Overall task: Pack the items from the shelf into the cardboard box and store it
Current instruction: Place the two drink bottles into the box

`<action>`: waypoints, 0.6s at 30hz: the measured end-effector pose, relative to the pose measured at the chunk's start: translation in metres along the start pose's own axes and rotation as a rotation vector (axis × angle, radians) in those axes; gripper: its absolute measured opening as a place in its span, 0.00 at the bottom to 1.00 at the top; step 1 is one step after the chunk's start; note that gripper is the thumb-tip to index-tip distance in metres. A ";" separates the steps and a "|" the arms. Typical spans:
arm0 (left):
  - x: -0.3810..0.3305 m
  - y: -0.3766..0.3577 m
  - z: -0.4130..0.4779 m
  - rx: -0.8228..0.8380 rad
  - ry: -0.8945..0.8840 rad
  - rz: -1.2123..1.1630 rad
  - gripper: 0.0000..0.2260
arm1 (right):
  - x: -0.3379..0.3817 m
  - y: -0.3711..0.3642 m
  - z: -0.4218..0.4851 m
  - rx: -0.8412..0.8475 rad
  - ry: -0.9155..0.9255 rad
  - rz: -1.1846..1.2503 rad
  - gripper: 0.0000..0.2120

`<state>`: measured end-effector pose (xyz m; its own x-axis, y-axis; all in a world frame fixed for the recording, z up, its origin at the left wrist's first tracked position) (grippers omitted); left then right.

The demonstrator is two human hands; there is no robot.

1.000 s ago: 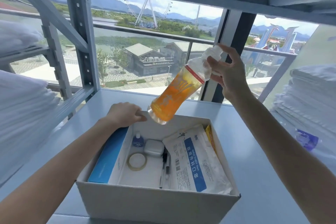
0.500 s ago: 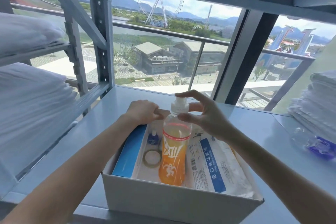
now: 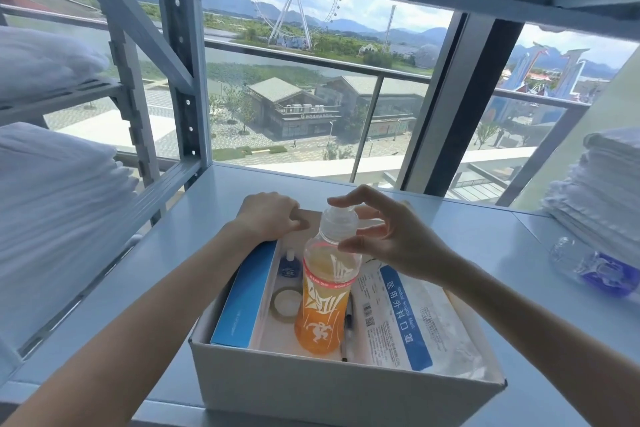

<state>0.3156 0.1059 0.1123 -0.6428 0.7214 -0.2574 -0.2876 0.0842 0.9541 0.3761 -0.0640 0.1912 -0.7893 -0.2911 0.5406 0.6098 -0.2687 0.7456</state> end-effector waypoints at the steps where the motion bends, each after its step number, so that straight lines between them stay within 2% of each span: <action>1: -0.001 0.000 0.000 0.000 -0.002 0.002 0.15 | -0.002 0.002 -0.002 -0.003 -0.005 -0.009 0.26; 9: 0.001 -0.001 0.001 0.004 0.009 -0.009 0.17 | -0.011 0.006 -0.004 -0.017 -0.020 -0.069 0.28; 18: -0.001 -0.002 0.001 0.013 -0.011 0.005 0.15 | -0.020 0.007 -0.003 0.055 -0.070 0.026 0.24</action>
<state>0.3175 0.1059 0.1109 -0.6367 0.7291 -0.2512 -0.2753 0.0893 0.9572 0.3961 -0.0626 0.1846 -0.7775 -0.2316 0.5847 0.6268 -0.2101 0.7503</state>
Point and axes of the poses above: each hand's wrist, its own z-axis towards the middle knuckle, its own y-axis out of the back of the hand, x = y × z, the point moved 8 cm from there along z, towards the middle knuckle, and after that the axes turned 11 degrees about -z, right-handed, at the moved point
